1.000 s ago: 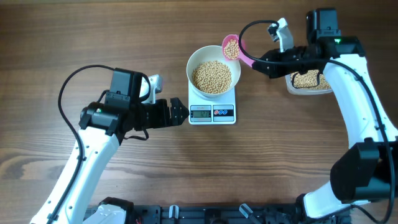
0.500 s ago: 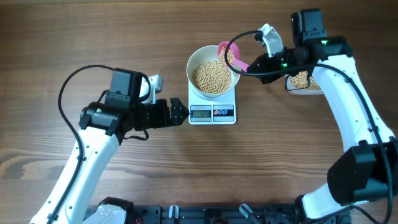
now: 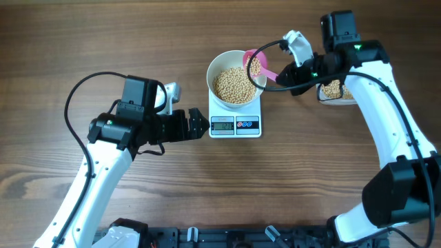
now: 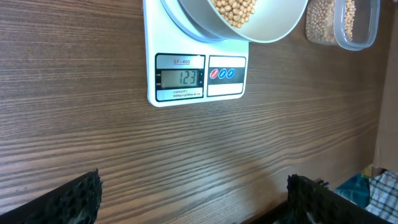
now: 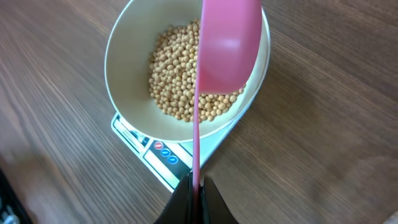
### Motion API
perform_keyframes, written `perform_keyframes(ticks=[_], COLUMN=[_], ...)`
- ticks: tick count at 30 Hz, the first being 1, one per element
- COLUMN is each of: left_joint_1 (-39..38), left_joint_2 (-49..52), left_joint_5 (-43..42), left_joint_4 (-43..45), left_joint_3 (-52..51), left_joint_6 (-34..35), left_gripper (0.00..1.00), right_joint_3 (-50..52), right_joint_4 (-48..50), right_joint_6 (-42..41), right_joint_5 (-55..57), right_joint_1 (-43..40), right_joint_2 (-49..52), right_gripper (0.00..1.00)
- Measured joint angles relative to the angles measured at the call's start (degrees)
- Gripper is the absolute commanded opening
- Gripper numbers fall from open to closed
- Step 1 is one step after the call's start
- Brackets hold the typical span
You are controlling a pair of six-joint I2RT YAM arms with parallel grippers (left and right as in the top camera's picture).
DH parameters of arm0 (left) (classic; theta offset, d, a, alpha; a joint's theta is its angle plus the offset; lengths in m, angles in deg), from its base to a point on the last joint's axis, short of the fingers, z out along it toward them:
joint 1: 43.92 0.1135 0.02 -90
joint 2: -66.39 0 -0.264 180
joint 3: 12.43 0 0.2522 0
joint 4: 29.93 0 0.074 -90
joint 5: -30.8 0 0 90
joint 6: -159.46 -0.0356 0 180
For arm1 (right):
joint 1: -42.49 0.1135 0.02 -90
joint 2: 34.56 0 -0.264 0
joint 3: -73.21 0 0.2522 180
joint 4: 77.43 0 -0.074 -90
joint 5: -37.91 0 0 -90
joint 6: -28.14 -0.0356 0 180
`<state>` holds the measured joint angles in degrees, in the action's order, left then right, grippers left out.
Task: Scoop item into bowl and weigh 150g on scale
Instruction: 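Tilt the scoop with the right gripper to trickle soybeans into bowl, then hold the tilted scoop over the bowl with the right gripper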
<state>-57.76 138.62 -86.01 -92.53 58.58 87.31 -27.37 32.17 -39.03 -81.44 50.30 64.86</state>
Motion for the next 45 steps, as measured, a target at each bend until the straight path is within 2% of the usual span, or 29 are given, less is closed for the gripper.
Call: perform_keyframes(ticks=[11, 19, 31, 45], left_joint_1=[0.0, 0.0, 0.0, 0.0], left_joint_2=[0.0, 0.0, 0.0, 0.0], left_joint_5=[0.0, 0.0, 0.0, 0.0], left_joint_4=[0.0, 0.0, 0.0, 0.0], left_joint_3=[0.0, 0.0, 0.0, 0.0], left_joint_6=[0.0, 0.0, 0.0, 0.0], left_gripper=[1.0, 1.0, 1.0, 1.0], right_joint_3=[0.0, 0.0, 0.0, 0.0], right_joint_4=[1.4, 2.3, 2.5, 2.5], right_joint_6=[1.4, 2.8, 2.9, -0.2], right_joint_5=[2.4, 6.1, 7.6, 6.6], right_joint_1=[0.8, 4.8, 4.9, 4.9], right_joint_2=[0.0, 0.0, 0.0, 0.0], right_gripper=[0.04, 0.04, 0.04, 0.04])
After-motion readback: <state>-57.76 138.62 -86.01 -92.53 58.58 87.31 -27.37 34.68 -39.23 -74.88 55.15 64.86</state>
